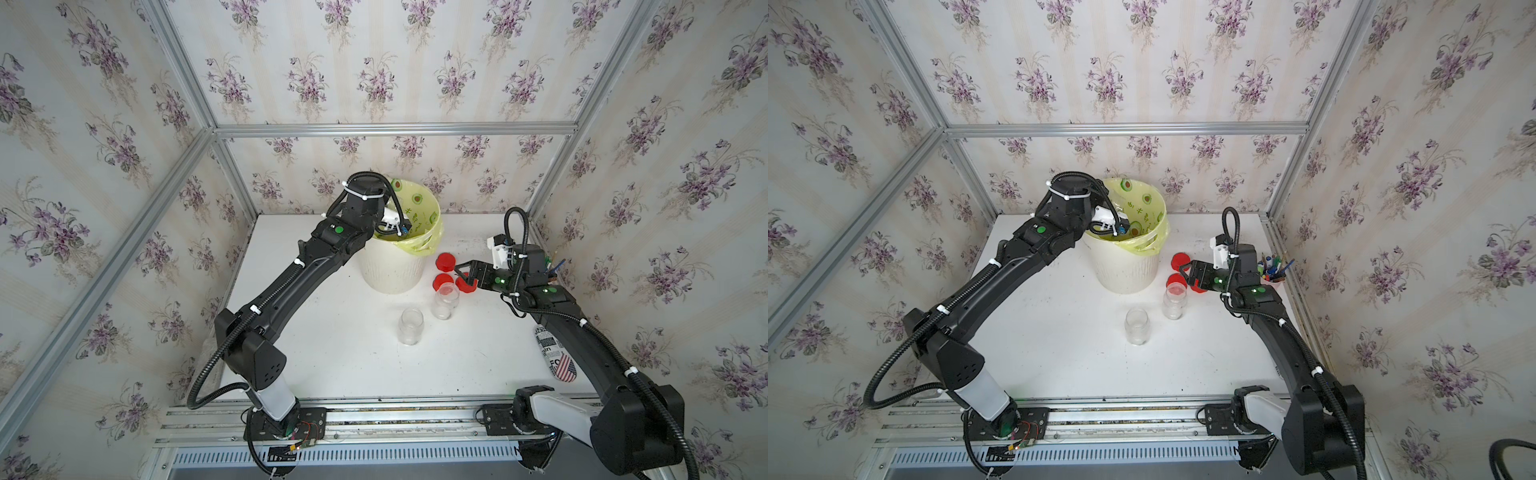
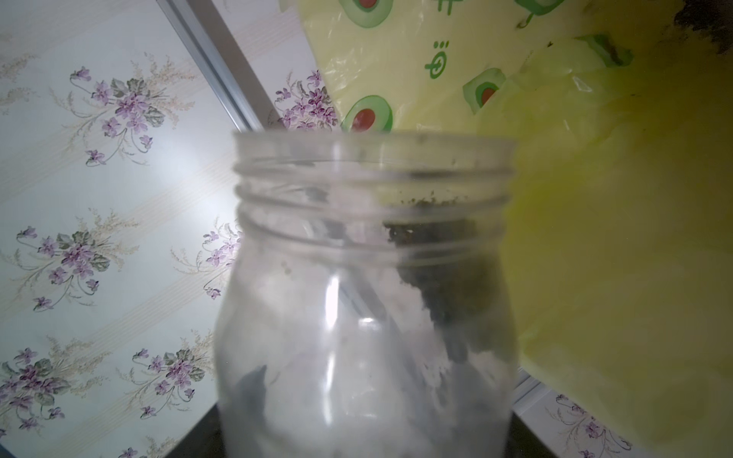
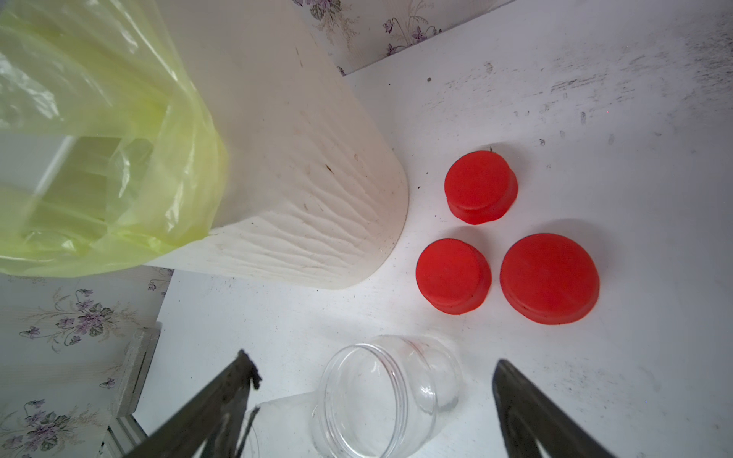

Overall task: Empty moldy tea leaves from jars
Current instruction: Pour the moldy tea leaves from the jar into the trash bin.

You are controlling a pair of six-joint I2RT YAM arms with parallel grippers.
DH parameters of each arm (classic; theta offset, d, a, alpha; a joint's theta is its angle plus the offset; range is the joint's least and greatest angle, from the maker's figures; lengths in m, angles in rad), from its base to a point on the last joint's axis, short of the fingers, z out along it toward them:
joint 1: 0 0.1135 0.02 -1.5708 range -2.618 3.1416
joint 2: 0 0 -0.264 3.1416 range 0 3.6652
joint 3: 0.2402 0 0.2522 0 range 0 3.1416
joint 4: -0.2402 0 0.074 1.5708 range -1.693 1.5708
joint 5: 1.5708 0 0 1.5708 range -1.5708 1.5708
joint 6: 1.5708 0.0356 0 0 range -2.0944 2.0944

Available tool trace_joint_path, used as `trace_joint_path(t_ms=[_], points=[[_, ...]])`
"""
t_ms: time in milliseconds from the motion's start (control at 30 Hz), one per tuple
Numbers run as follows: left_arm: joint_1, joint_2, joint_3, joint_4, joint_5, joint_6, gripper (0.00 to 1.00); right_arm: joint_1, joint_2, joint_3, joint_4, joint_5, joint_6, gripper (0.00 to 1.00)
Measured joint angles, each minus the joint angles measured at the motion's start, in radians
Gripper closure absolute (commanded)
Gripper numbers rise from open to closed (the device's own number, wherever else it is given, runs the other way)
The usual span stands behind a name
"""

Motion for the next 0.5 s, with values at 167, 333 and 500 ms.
trace_joint_path(t_ms=[167,333,500], points=[[-0.005,0.003,0.034,0.000,-0.002,0.004,0.28,0.000,-0.001,0.000,0.000,-0.001,0.000,0.08],[-0.006,-0.002,0.000,0.006,0.001,0.008,0.28,0.000,-0.002,0.004,0.003,-0.005,0.008,0.08],[-0.012,0.001,0.027,-0.014,-0.022,0.019,0.28,0.000,-0.010,0.010,0.003,-0.009,0.015,0.08]])
